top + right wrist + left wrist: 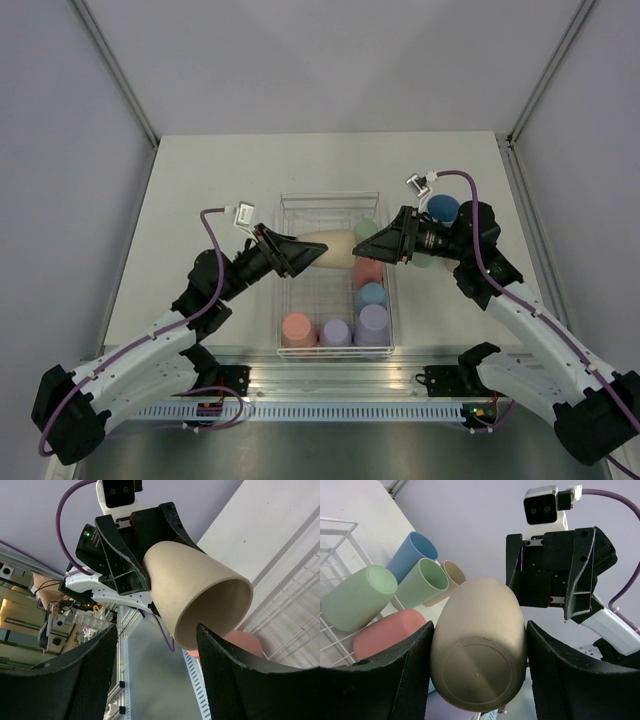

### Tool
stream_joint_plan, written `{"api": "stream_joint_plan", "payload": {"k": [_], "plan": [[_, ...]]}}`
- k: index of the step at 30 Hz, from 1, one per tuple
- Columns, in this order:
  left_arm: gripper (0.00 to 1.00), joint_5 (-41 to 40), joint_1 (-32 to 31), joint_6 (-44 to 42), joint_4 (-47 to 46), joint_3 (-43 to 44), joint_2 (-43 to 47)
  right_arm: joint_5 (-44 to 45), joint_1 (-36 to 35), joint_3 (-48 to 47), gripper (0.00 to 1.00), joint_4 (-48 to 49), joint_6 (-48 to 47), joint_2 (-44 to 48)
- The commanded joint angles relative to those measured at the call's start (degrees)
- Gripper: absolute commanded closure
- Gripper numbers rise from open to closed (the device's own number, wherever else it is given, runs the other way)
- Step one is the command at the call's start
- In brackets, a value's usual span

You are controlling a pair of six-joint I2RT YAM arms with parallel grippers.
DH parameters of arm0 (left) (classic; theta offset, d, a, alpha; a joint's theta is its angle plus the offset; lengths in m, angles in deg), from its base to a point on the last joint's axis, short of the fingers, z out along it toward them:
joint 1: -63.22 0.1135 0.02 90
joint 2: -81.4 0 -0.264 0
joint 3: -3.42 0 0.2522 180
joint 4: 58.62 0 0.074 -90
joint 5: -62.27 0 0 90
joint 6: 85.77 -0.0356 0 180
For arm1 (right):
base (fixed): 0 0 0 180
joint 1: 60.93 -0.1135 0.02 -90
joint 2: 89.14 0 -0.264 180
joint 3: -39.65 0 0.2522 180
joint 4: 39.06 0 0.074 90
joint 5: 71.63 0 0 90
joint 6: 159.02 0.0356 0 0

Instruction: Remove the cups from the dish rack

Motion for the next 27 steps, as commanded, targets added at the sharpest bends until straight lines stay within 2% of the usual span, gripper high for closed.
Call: {"api": "stream_joint_plan", "payload": {"k": [1, 5, 6, 9, 14, 15, 17, 18, 20, 21, 23, 24, 25, 27], "plan": [[0.98, 0.1, 0.2, 3.4, -6.9, -0.5, -1.3, -2.7, -0.7, 1.4, 0.32, 7.8, 3.0, -0.5], [0.98, 1.5, 0.2, 5.0, -10.1, 0.3, -4.9, -3.8, -2.2, 2.7, 0.46, 14.8, 7.0, -2.1], [0.98, 2.3, 0.2, 5.4, -12.6, 0.7, -6.5, -3.9, -2.5, 2.8, 0.52, 17.4, 8.3, -2.6], [0.98, 3.3, 0.1, 6.8, -15.2, 1.6, -9.2, -3.7, -3.5, 2.6, 0.64, 19.2, 9.1, -3.0], [0.98, 4.1, 0.2, 8.2, -17.3, 2.7, -10.8, -3.4, -3.8, 2.6, 0.73, 20.2, 9.3, -3.4], [0.98, 4.8, 0.1, 8.5, -17.6, 3.0, -11.1, -3.3, -3.9, 2.6, 0.81, 20.6, 9.3, -3.4], [0.98, 5.4, 0.2, 9.2, -17.9, 3.1, -11.7, -3.0, -3.8, 2.5, 0.86, 21.1, 9.7, -3.6], [0.96, 5.5, 0.2, 9.4, -18.0, 3.0, -11.9, -2.8, -3.8, 2.4, 0.94, 21.5, 9.7, -3.9], [0.81, 5.5, 0.1, 9.8, -18.1, 2.7, -11.7, -2.3, -3.9, 2.1, 0.99, 21.5, 9.6, -4.0], [0.56, 5.2, 0.2, 9.9, -17.9, 2.3, -11.4, -2.2, -3.9, 2.0, 0.99, 21.4, 9.5, -4.0], [0.27, 4.5, 0.1, 9.8, -16.5, 1.9, -10.0, -2.0, -3.8, 1.6, 0.99, 20.3, 8.5, -3.9], [0.07, 3.2, 0.2, 9.6, -14.9, 1.7, -9.3, -1.2, -3.8, 1.4, 0.99, 19.4, 7.8, -3.6], [0.00, 2.2, 0.2, 8.9, -13.3, 1.8, -8.5, -0.8, -3.9, 0.7, 0.99, 18.3, 7.0, -3.4], [0.00, -0.8, 0.3, 8.1, -8.2, 1.7, -5.7, 0.3, -3.8, -0.1, 0.99, 14.3, 3.9, -2.9]]}}
